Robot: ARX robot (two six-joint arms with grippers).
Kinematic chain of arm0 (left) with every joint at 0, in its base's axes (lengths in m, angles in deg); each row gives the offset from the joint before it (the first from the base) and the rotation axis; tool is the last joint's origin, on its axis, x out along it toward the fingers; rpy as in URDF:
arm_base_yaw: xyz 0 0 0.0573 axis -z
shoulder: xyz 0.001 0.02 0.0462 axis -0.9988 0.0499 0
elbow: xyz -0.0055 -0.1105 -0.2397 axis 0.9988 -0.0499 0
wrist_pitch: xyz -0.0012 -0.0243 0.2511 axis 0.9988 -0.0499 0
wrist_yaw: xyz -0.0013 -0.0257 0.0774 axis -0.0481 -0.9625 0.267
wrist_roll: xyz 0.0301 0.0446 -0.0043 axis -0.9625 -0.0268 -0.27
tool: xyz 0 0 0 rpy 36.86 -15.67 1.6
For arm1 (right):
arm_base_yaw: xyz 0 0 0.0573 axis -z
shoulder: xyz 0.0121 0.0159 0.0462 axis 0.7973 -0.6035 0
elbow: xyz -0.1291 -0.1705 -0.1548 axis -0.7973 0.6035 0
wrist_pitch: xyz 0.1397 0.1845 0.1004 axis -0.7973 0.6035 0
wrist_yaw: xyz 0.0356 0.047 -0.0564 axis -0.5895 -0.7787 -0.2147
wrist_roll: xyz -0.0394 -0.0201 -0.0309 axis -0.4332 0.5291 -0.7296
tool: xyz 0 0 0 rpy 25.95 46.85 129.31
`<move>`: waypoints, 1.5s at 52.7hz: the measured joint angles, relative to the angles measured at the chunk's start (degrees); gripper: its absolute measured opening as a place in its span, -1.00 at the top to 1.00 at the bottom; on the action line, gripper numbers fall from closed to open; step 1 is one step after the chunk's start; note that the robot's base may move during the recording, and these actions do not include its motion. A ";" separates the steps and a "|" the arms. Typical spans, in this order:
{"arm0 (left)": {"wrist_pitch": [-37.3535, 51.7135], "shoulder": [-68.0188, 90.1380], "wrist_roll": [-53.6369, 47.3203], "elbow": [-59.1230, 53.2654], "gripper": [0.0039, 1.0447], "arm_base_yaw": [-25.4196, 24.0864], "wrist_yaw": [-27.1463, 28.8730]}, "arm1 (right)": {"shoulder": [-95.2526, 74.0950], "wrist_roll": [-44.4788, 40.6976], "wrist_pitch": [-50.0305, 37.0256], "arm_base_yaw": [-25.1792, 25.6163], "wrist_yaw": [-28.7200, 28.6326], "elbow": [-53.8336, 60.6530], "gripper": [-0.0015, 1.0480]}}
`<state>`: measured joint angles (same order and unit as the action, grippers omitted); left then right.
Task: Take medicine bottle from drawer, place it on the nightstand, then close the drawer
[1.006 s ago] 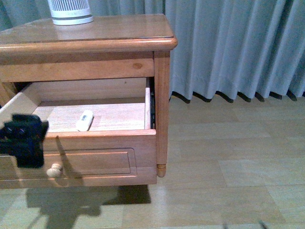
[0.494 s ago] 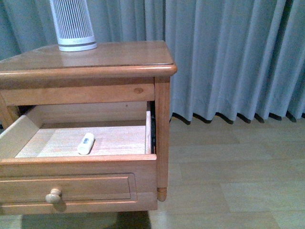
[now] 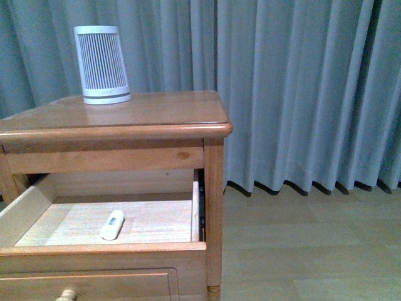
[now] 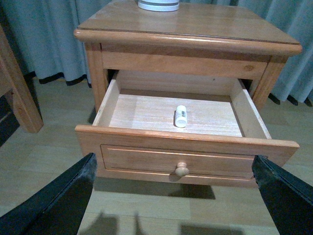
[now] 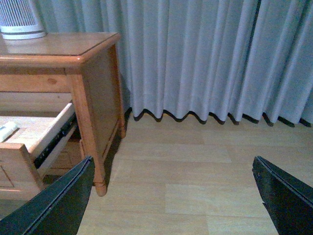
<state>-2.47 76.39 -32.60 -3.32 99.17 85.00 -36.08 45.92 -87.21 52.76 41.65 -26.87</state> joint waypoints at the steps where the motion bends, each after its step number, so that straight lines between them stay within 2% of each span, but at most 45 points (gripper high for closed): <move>1: 2.01 -0.61 -0.72 -0.83 -0.79 -0.04 0.22 | 0.00 -0.02 0.00 0.00 0.00 0.00 -0.87; 4: 7.04 -2.62 -2.05 -3.43 -0.59 -0.76 -0.63 | -0.02 -0.02 0.00 0.00 0.00 0.00 -0.87; 9: 8.48 -4.17 -3.02 -5.05 -0.28 -2.99 -2.86 | 0.00 0.00 0.00 0.00 0.00 0.00 -0.87; 13: 8.48 -5.29 -3.54 -6.34 -0.01 -9.16 -10.16 | 0.00 0.00 0.00 0.00 0.00 0.00 -0.87; 17: 8.55 -5.84 -3.58 -7.02 0.23 -11.32 -10.32 | -0.02 0.00 0.00 0.00 0.02 0.00 -0.87; 28: 8.94 -7.26 -3.76 -8.81 0.95 -11.69 -11.10 | 0.00 0.00 0.00 0.00 0.00 0.00 -0.87; 66: 9.44 -10.86 -3.96 -12.66 0.94 -11.74 -11.13 | -0.02 0.00 0.00 0.00 0.02 0.00 -0.87; 76: 9.44 -10.86 -4.00 -12.66 0.33 -11.74 -11.30 | 0.00 0.00 0.00 0.00 0.17 0.00 -0.87; 79: 9.44 -10.86 -4.00 -12.66 0.02 -11.74 -11.28 | 0.00 0.00 0.00 0.00 0.20 0.00 -0.87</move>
<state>6.97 65.53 -36.60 -15.97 87.44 73.72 -36.08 45.92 -87.21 52.76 41.85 -26.87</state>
